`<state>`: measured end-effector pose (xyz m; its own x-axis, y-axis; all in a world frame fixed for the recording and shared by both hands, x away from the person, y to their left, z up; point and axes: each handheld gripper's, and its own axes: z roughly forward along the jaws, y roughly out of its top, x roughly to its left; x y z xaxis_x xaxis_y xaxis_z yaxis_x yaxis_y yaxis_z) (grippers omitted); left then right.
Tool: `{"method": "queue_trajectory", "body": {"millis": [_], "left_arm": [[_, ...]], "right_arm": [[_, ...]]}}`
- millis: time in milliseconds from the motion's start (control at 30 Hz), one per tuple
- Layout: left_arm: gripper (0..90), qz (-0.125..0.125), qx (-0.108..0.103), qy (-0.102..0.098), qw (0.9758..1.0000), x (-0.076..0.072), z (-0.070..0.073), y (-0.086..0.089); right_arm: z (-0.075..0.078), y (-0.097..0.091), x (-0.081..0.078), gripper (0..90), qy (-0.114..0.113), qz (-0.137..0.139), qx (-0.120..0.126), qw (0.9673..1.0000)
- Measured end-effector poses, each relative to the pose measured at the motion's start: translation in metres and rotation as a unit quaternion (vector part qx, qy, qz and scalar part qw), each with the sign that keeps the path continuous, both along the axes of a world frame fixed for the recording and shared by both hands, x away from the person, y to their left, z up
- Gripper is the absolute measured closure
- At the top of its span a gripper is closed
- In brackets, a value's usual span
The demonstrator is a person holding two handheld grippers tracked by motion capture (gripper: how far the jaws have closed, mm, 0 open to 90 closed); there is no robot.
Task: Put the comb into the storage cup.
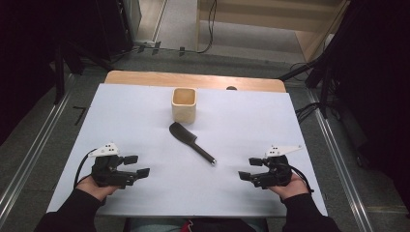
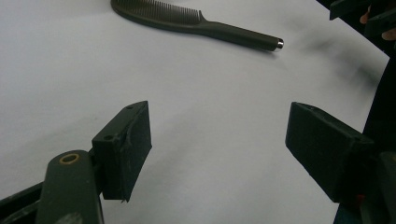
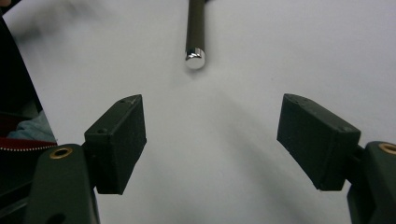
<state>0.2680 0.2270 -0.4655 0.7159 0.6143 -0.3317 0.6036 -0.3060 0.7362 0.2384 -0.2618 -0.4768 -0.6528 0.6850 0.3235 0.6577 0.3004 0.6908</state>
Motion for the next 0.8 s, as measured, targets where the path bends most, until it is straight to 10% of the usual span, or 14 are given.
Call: {"method": "queue_trajectory", "body": {"millis": [800], "left_arm": [[23.0, -0.004, -0.001, 0.002, 1.0000, 0.002, 0.000, -0.002]], "right_arm": [[0.006, 0.000, 0.017, 21.4, 0.002, -0.009, 0.017, 0.9998]]}}
